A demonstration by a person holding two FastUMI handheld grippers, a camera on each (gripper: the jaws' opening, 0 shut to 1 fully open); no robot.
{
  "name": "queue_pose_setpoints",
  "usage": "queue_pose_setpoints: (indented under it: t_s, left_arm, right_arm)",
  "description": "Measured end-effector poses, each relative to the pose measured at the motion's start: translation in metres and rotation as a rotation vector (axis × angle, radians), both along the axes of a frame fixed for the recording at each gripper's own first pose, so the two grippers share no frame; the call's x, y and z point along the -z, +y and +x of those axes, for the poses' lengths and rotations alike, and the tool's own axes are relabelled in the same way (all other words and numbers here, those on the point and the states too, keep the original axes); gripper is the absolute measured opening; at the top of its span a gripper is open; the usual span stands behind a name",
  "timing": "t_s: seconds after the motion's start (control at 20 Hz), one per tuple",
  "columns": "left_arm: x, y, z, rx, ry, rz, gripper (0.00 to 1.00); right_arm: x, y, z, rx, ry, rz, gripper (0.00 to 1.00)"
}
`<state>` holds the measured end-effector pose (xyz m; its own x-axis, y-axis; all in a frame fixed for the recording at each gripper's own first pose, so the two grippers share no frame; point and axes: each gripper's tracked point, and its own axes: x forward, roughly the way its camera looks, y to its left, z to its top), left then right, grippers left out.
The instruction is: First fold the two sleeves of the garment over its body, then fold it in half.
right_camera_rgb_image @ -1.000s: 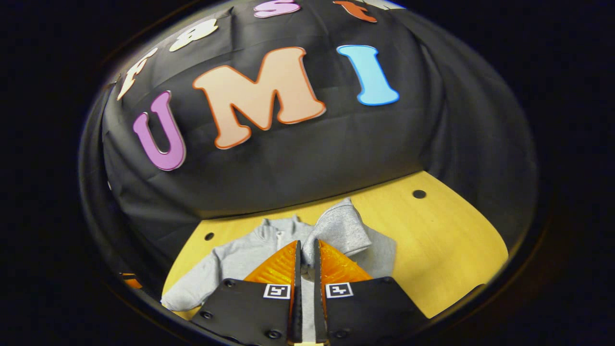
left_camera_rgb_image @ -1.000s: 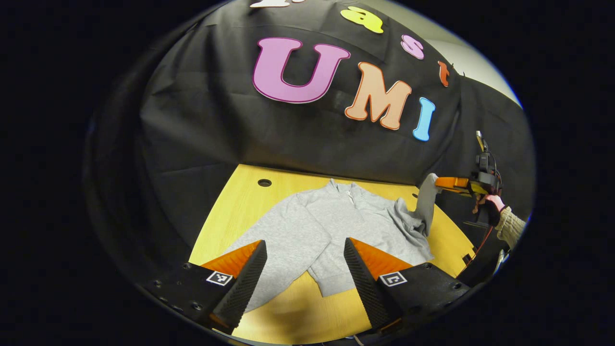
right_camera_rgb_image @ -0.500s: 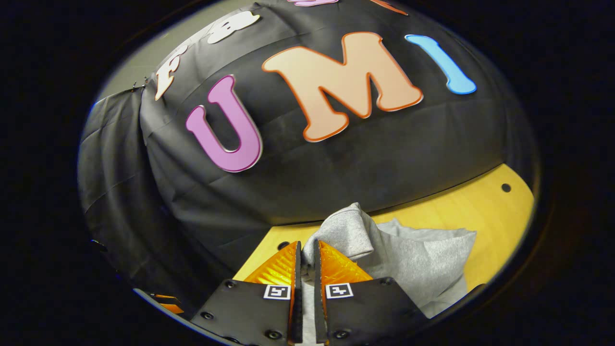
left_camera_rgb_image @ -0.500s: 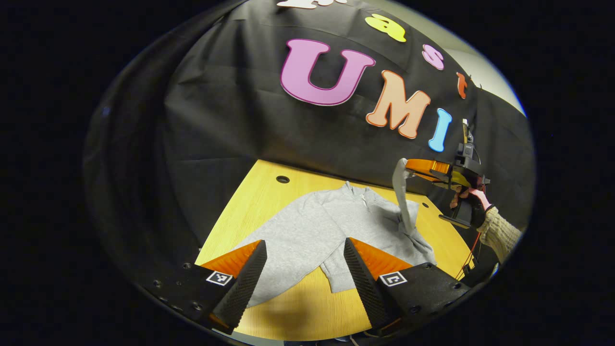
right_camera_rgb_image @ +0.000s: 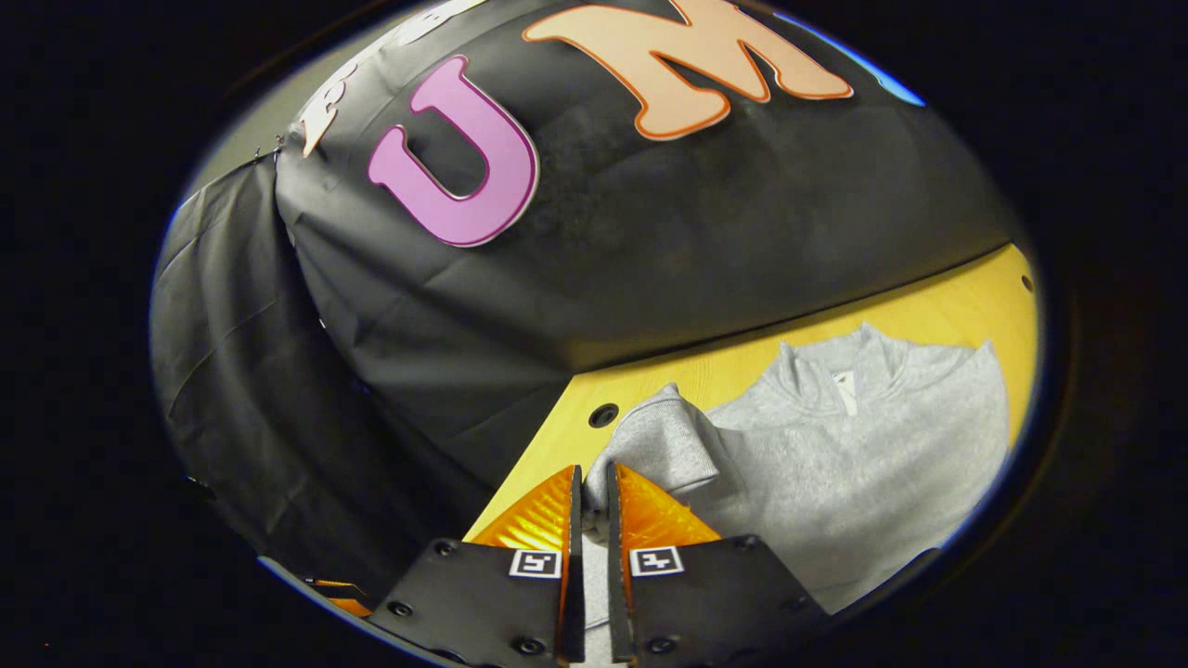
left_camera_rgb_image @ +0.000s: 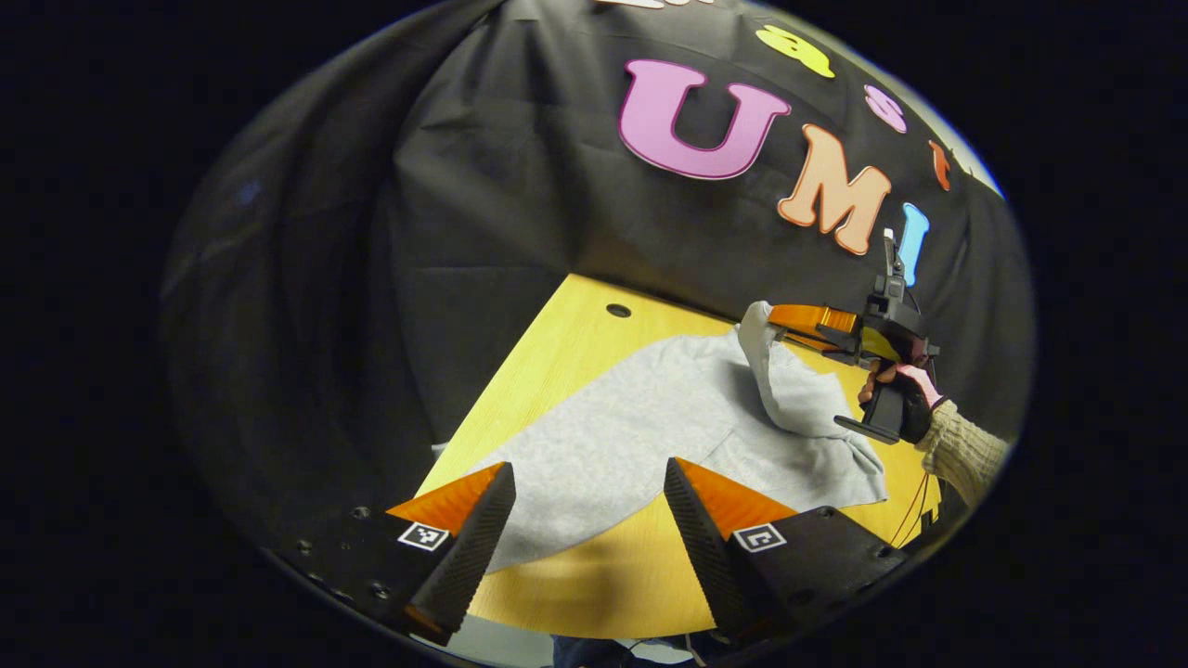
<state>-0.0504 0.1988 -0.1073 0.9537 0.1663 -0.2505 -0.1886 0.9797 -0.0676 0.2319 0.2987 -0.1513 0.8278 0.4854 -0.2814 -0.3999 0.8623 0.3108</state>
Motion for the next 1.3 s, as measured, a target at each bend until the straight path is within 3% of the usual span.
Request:
queue_pose_setpoints:
  t_s: [0.15, 0.2, 0.3, 0.35, 0.4, 0.85, 0.9, 0.95, 1.15, 1.3]
  left_arm:
    - [0.017, 0.014, -0.004, -0.032, 0.027, -0.013, 0.94]
    - [0.025, 0.017, -0.005, -0.038, 0.047, -0.018, 0.94]
    - [0.030, 0.016, -0.002, -0.040, 0.071, -0.021, 0.95]
    - [0.039, 0.017, 0.003, -0.040, 0.087, -0.018, 0.95]
    - [0.046, 0.019, 0.006, -0.042, 0.109, -0.007, 0.95]
    - [0.094, 0.035, 0.007, -0.053, 0.301, 0.152, 0.95]
    - [0.096, 0.035, 0.009, -0.048, 0.309, 0.159, 0.95]
    - [0.099, 0.035, 0.008, -0.046, 0.318, 0.160, 0.95]
    - [0.117, 0.043, 0.007, -0.061, 0.355, 0.129, 0.95]
    - [0.119, 0.048, 0.006, -0.063, 0.365, 0.165, 0.92]
  right_arm:
    - [0.025, 0.010, 0.004, -0.018, 0.054, -0.004, 0.14]
    - [0.028, 0.011, 0.005, -0.027, 0.056, 0.000, 0.30]
    - [0.031, 0.010, 0.001, -0.038, 0.043, -0.015, 0.71]
    - [0.030, 0.011, -0.003, -0.048, 0.028, -0.025, 0.81]
    - [0.029, 0.010, -0.005, -0.055, 0.018, -0.045, 0.98]
    - [-0.019, -0.024, -0.040, -0.045, -0.110, -0.117, 0.98]
    - [-0.024, -0.029, -0.046, -0.043, -0.126, -0.134, 0.94]
    - [-0.028, -0.033, -0.050, -0.040, -0.138, -0.147, 0.98]
    - [-0.043, -0.057, -0.078, -0.015, -0.187, -0.216, 0.98]
    - [-0.057, -0.083, -0.103, 0.022, -0.228, -0.265, 0.98]
